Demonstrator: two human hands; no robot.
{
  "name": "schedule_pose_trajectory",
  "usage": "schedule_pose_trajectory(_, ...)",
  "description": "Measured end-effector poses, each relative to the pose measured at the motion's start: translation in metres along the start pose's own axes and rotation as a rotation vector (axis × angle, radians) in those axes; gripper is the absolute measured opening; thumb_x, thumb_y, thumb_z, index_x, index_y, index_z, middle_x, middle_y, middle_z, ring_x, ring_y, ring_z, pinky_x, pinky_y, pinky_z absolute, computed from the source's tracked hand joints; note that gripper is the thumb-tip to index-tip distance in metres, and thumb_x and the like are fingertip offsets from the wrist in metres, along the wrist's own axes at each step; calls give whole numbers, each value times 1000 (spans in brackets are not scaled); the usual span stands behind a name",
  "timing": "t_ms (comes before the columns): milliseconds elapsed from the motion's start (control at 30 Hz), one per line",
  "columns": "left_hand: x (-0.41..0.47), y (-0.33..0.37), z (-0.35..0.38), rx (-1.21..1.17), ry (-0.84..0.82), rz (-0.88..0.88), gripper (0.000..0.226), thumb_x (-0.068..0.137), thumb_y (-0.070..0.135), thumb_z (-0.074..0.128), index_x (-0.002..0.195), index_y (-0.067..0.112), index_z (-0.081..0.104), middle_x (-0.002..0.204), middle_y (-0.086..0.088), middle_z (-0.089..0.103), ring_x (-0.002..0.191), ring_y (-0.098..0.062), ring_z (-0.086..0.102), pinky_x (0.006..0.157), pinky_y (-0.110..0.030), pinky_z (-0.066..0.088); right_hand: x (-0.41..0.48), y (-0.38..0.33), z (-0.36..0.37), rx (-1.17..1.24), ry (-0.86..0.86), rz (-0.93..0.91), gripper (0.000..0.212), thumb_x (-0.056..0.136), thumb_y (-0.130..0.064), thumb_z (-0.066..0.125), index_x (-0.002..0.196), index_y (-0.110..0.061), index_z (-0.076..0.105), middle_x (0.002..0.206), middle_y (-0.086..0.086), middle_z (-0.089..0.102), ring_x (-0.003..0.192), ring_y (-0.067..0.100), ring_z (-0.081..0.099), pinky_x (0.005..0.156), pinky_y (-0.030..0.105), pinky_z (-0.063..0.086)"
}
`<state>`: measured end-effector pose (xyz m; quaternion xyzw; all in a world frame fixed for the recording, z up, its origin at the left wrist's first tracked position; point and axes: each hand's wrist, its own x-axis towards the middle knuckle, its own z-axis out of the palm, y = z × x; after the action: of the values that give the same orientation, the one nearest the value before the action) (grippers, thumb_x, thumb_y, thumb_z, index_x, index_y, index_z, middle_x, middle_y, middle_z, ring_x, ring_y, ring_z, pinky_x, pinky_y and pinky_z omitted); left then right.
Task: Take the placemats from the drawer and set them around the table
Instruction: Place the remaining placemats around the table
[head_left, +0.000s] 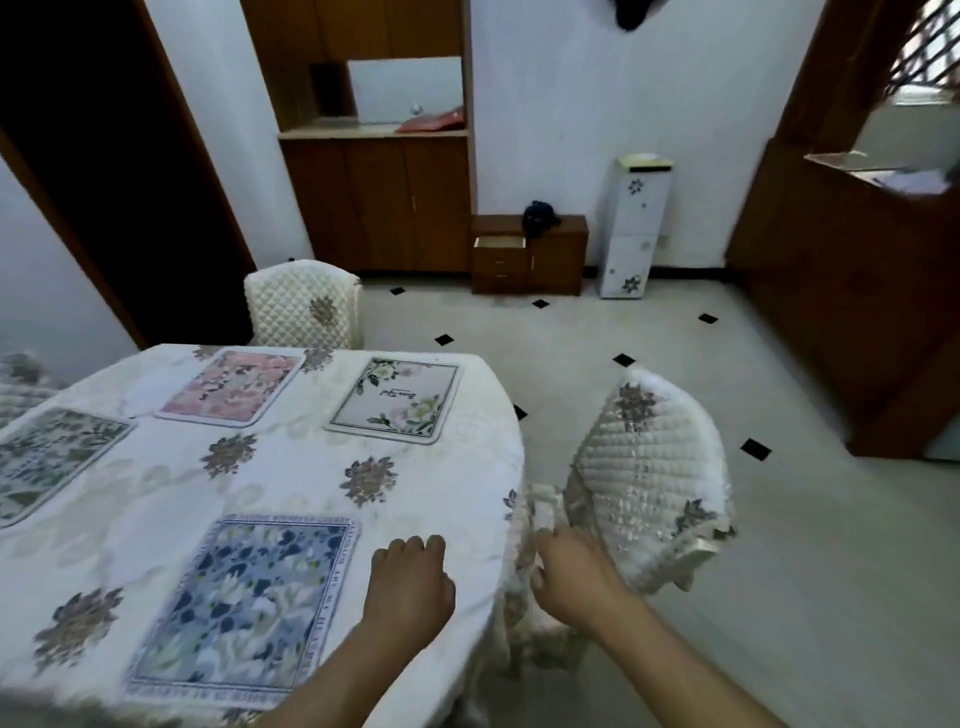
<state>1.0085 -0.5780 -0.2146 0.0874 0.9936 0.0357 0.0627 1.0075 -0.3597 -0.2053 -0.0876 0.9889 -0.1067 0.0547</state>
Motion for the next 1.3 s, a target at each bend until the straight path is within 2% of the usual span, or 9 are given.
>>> schedule_pose_trajectory(200,20,66,-5,84,39,92,17,80,23,42,93,16,50,90,-6,58,87,-29,52,69,-38,27,-9,73,-14,9,15,33,25,86,-34,45,101,-16,53,107,11,57,100,31,54,85,37,40)
schedule_pose_trajectory(300,45,87,-3,100,24,111,18,82,25,42,95,16,50,95,-6,60,91,-29,53,72,-37,30,-5,98,-24,3,24,56,26,86,-31,45,103,-14,56,105,12,59,99,32,55,86,38,40)
schedule_pose_trajectory(433,95,128,-4,88,47,173,31,85,29,44,111,16,55,104,-7,63,96,-29,57,79,-38,40,2,144,-50,-50,49,124,25,87,-31,47,103,-13,56,106,12,57,99,32,54,86,39,38)
schedule_pose_trajectory(633,161,201,-14,-11,73,339,27,87,31,43,108,18,53,105,-7,64,96,-29,58,79,-37,41,11,217,-86,-126,74,237,25,87,-32,45,100,-12,54,102,13,57,96,34,54,83,41,38)
schedule_pose_trajectory(767,198,264,-11,-25,44,398,22,84,30,46,102,18,53,101,-6,62,95,-29,56,79,-39,40,9,271,-95,-86,71,323,27,87,-29,46,105,-10,54,105,14,56,99,34,52,87,40,37)
schedule_pose_trajectory(833,213,296,-10,-11,43,423,19,83,28,46,98,18,51,97,-4,61,92,-28,56,77,-39,38,11,301,-97,-72,81,336,26,87,-27,46,106,-11,54,105,13,56,98,33,52,84,39,35)
schedule_pose_trajectory(967,252,365,-4,31,67,424,15,83,28,46,94,19,50,90,-3,60,88,-26,56,70,-38,29,24,377,-100,-35,87,295,18,88,-25,45,98,-12,52,98,11,55,89,30,51,78,37,33)
schedule_pose_trajectory(1133,299,450,-1,63,89,331,27,86,36,48,106,18,53,98,-5,62,95,-28,57,81,-40,41,54,478,-128,-11,87,167,11,86,-22,46,89,-12,49,93,10,54,84,28,49,78,37,36)
schedule_pose_trajectory(1300,329,509,-13,47,119,241,27,87,40,47,102,19,54,96,-2,63,91,-26,57,80,-39,41,97,547,-160,-40,67,42,12,87,-19,45,93,-10,50,94,10,53,86,30,49,73,34,26)
